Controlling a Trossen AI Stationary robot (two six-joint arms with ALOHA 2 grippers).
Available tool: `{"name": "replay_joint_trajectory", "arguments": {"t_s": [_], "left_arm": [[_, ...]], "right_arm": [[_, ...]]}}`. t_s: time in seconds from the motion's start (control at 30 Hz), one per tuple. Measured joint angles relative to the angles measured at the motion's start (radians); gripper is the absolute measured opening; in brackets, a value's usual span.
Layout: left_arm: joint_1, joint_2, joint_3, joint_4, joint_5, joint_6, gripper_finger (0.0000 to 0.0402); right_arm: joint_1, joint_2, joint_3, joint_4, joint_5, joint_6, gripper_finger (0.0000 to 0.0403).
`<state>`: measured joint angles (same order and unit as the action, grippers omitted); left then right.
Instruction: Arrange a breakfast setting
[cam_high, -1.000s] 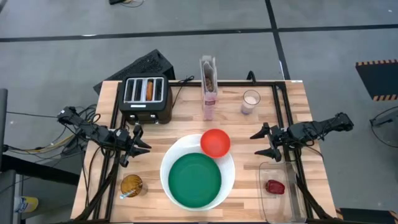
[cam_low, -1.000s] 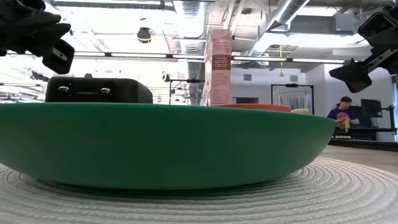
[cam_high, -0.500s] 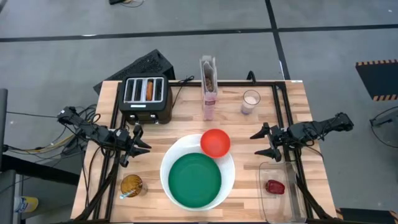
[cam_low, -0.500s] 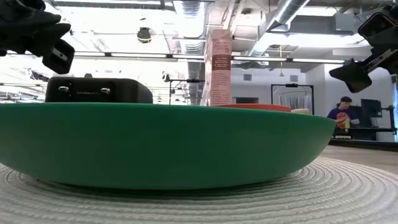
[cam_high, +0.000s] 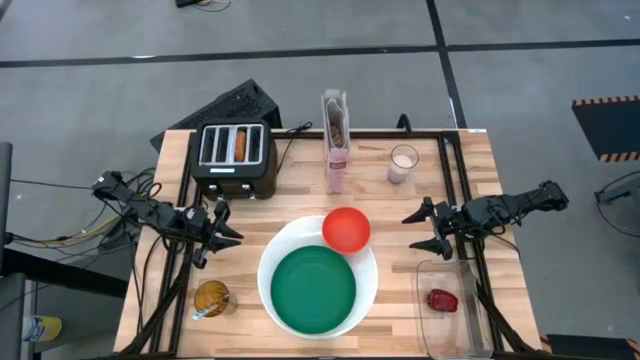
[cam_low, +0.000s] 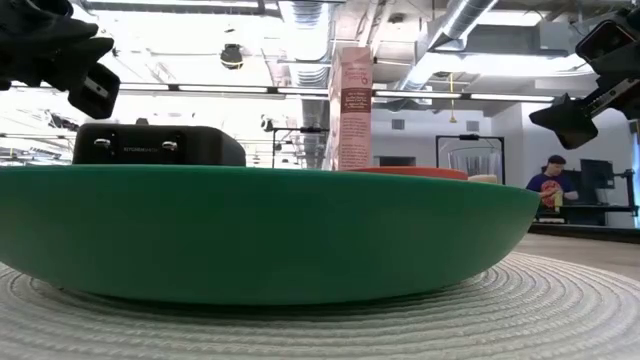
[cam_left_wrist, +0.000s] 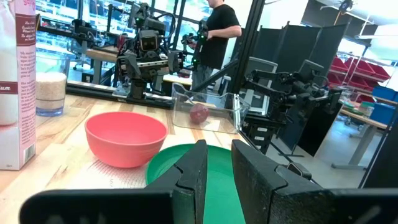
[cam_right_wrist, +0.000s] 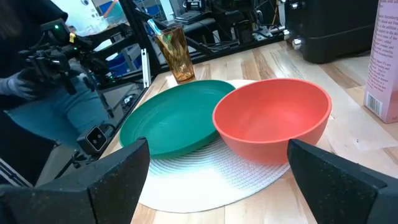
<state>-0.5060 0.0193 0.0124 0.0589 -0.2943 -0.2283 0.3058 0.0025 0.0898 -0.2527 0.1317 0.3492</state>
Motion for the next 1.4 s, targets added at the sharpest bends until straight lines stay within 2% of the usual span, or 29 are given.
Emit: {"name": "replay_joint_trajectory", "arguments": {"t_s": [0.33,0.6,0.73,0.9,1.13,1.4], "left_arm": [[0.000,0.000,0.000,0.010,-0.013,0.007,0.0061],[0.002,0.000,0.000,0.045,-0.268,0.060,0.0061],[0.002,0.001,0.023,0.047,-0.318,0.071,0.0061],[0.002,0.000,0.082,0.024,-0.393,0.193,0.0061],[0.002,0.030,0.181,0.018,-0.663,0.248,0.0061],[0.002,0.208,0.322,0.019,-0.995,0.277,0.0083]], "right_arm": [[0.000,0.000,0.000,0.000,0.000,0.000,0.0399],[0.000,0.000,0.000,0.000,0.000,0.000,0.0399],[0.000,0.000,0.000,0.000,0.000,0.000,0.0399],[0.000,0.000,0.000,0.000,0.000,0.000,0.0399],[0.000,0.000,0.000,0.000,0.000,0.000,0.0399],[0.000,0.000,0.000,0.000,0.000,0.000,0.0399]]}}
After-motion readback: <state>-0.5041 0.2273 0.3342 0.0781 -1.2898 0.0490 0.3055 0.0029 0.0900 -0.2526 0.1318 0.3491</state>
